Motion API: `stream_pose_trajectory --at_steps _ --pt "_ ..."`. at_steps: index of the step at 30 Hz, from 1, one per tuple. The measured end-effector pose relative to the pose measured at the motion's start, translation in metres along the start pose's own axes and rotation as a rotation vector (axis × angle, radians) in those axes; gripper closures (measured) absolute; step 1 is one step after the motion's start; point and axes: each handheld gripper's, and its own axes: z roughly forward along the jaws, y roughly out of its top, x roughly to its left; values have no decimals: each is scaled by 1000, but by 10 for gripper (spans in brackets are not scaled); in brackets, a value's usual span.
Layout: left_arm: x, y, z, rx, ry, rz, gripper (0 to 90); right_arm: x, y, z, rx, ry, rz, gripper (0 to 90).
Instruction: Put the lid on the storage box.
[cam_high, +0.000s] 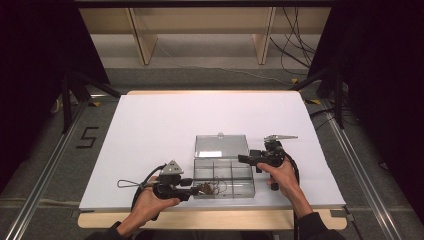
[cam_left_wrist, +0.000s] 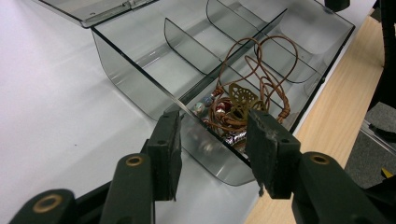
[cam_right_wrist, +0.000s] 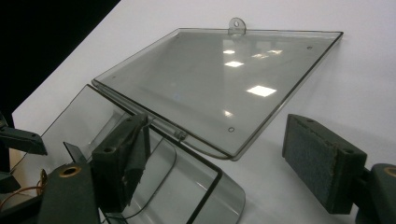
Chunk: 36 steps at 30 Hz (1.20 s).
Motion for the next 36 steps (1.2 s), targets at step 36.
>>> stream_pose_trajectory --at_steps 36 --pt "-2 2 3 28 27 20 534 -1 1 10 6 42 5 253"
